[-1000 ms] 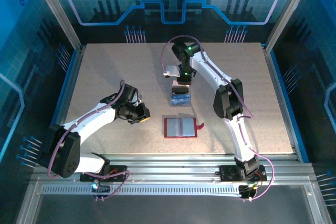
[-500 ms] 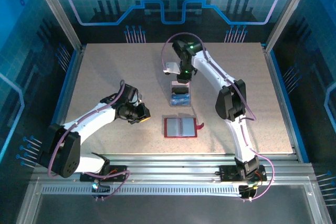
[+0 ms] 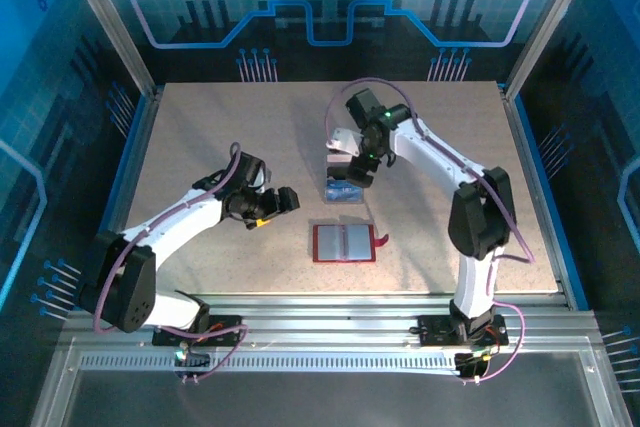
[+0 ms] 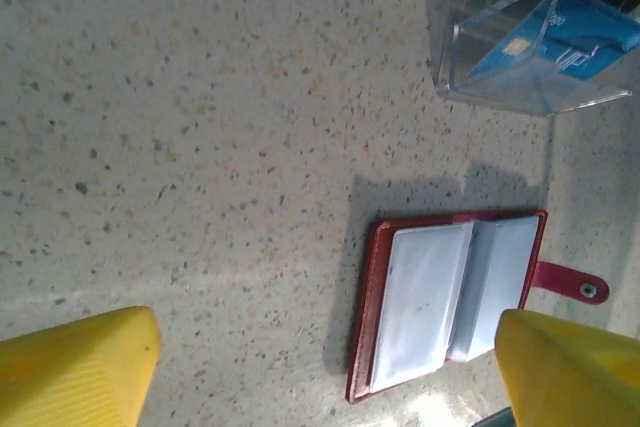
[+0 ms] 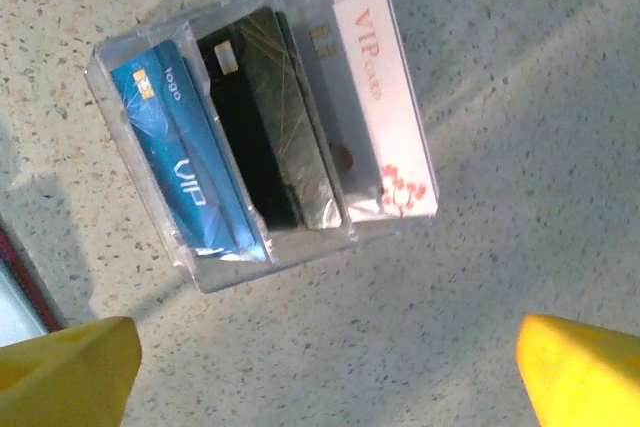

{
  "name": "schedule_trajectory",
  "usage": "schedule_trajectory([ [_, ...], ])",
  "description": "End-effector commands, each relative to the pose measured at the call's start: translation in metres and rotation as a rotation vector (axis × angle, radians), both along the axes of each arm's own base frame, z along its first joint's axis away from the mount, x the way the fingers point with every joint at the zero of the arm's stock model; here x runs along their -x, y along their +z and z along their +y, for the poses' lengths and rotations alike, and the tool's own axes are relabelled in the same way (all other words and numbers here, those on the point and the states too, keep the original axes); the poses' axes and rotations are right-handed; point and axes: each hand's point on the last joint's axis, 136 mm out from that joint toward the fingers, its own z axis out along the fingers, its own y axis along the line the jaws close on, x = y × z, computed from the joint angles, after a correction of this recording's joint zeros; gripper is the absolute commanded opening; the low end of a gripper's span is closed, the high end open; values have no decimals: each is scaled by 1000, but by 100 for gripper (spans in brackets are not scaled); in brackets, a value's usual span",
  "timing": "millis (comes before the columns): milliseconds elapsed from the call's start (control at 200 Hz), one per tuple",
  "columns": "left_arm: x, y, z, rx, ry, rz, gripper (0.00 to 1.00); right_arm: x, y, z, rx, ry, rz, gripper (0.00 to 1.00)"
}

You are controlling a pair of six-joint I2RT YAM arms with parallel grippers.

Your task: Take the credit cards out of the card holder

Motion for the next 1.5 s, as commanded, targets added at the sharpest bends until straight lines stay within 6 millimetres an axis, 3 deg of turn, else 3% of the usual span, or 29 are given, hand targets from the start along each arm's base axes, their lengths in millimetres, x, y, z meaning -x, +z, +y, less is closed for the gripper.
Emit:
schedule_trajectory([
  [0, -13, 3, 10, -71, 8, -35, 98, -6, 16, -4, -66, -90, -127, 100],
  [135, -24, 6, 24, -178, -6, -87, 99, 5, 7, -29, -91, -192, -195, 100],
  [275, -42, 16, 54, -378, 20, -175, 99, 9, 3, -57, -140, -324, -290, 100],
  [480, -70, 34, 99, -651, 115, -323, 99, 6, -5, -118, -251, -608, -406, 100],
  [555, -76, 38, 113, -733, 148, -367, 99, 11, -19, -139, -313, -715, -415, 100],
  [765, -87, 36, 144, -930, 195, -481, 99, 15, -29, -165, -501, -835, -533, 100],
  [885, -98, 39, 146, -948, 182, -534, 99, 14, -29, -182, -640, -909, -592, 100],
  [1035, -115, 35, 137, -951, 111, -710, 99, 9, -21, -187, -715, -903, -642, 100],
  [1176, -123, 19, 137, -864, 91, -767, 99, 1, -14, -184, -777, -866, -678, 100],
  [1311, -129, 17, 137, -842, 51, -836, 99, -7, -27, -185, -779, -860, -692, 100],
  [1381, -128, 16, 151, -809, 105, -823, 99, -9, -39, -184, -780, -853, -687, 100],
  [1496, -123, 15, 164, -662, 157, -859, 99, -10, -39, -182, -777, -845, -684, 100],
])
